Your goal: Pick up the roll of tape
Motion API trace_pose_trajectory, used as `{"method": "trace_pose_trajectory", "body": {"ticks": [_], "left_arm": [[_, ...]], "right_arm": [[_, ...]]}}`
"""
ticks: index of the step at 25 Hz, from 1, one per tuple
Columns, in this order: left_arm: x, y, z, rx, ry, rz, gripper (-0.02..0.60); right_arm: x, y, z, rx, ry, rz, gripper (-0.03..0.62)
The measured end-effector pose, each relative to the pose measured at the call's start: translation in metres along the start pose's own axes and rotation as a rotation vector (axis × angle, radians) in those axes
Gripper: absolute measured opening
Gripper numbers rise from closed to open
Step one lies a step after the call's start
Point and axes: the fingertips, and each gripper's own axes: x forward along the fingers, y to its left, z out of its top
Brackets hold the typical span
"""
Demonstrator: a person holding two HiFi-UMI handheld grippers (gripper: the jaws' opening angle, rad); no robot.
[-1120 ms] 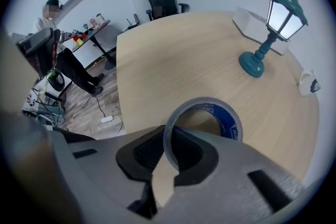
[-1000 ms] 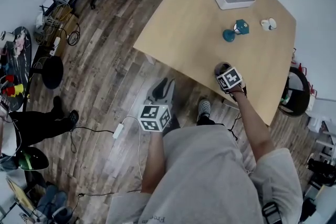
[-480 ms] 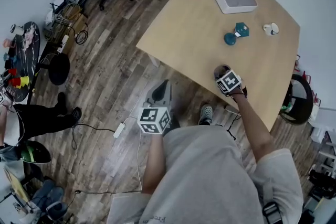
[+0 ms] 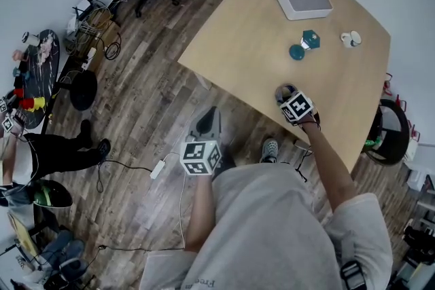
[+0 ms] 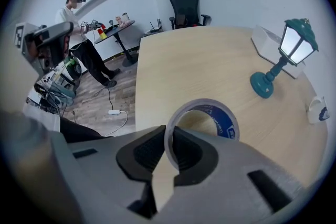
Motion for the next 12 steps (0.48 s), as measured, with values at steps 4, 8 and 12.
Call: {"method": "trace_pose_trajectory", "body": {"ticks": [4, 8, 12], "left_arm": [[-0.006, -0.006, -0.003, 0.004, -0.006, 0.016, 0.006], [-0.007, -0.013, -0.01, 0.018, 0.012, 0.044, 0.006], [-0.013, -0.018, -0.013, 0.027, 0.014, 0.07, 0.006]], "right_arm": [[-0.007, 0.006, 0.004, -0.03, -0.033, 0.022, 0.044], [-0.014, 0.006, 0.005, -0.065, -0.061, 0.034, 0.044], [-0.019, 0.006, 0.006, -0.088, -0.092, 0.042, 0.044]]}}
